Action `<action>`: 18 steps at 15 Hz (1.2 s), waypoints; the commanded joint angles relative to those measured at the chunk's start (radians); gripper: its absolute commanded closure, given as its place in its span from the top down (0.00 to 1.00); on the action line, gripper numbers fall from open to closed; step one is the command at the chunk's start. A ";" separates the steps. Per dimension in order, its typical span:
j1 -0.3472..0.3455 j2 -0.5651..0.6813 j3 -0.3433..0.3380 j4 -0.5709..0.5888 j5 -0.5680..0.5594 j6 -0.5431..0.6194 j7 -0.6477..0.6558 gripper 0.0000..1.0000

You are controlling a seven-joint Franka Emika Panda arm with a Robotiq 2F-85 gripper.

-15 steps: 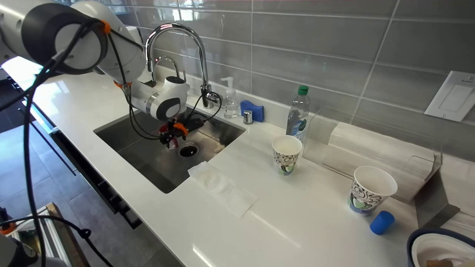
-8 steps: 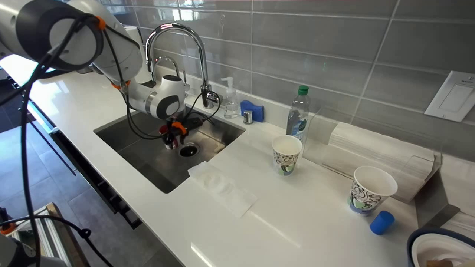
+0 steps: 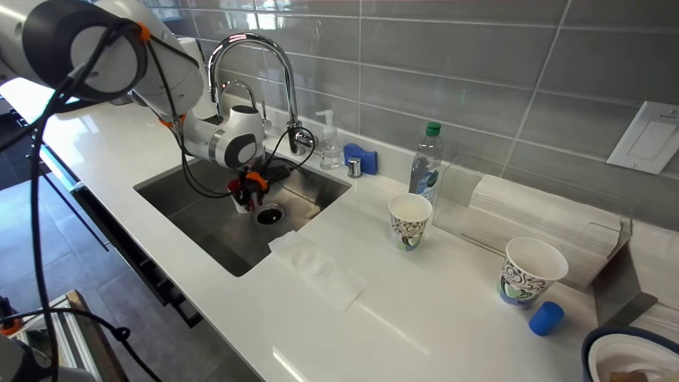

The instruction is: Move the mug to the right side of the sink

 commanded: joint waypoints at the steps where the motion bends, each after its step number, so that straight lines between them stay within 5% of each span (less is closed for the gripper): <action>1: 0.024 0.009 -0.010 0.029 -0.042 -0.029 0.039 0.49; 6: 0.035 0.012 -0.009 0.032 -0.045 -0.040 0.056 0.29; 7: 0.037 0.013 -0.011 0.032 -0.047 -0.042 0.059 0.32; 8: 0.041 0.013 -0.013 0.033 -0.048 -0.045 0.064 0.12; 11: 0.053 0.012 -0.026 0.036 -0.062 -0.053 0.085 0.01; 18: 0.052 0.009 -0.032 0.036 -0.087 -0.053 0.122 0.02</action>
